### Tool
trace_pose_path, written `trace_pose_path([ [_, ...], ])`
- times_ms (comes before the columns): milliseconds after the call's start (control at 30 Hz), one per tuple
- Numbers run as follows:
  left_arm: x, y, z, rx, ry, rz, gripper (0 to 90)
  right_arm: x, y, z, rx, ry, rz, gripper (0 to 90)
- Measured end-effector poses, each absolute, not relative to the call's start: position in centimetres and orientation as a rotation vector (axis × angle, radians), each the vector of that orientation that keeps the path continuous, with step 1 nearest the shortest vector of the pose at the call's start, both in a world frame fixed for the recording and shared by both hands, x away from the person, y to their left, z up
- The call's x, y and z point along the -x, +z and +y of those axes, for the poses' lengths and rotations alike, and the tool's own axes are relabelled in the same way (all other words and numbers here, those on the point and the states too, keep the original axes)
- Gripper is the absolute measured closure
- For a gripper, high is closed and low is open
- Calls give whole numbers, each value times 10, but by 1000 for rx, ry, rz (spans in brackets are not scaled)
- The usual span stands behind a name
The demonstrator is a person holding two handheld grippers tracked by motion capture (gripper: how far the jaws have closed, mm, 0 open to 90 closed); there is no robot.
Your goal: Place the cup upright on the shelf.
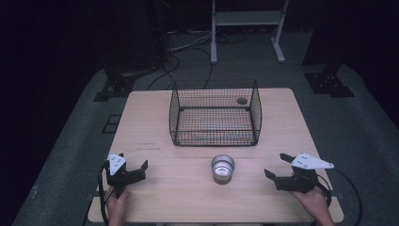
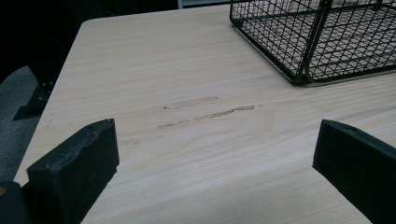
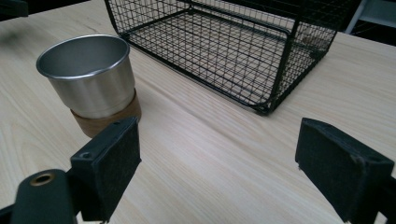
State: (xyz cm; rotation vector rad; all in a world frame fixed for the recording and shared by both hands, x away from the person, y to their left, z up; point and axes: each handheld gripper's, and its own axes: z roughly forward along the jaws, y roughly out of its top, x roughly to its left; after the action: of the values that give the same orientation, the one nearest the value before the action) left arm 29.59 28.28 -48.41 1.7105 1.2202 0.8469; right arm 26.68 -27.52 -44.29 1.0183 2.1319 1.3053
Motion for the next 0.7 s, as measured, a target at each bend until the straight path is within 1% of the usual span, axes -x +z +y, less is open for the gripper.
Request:
trace_pose_path([
  [700, -296, -484, 283, -1711, 847, 1216, 0, -265, -436, -241, -901, 1309, 2245, 132],
])
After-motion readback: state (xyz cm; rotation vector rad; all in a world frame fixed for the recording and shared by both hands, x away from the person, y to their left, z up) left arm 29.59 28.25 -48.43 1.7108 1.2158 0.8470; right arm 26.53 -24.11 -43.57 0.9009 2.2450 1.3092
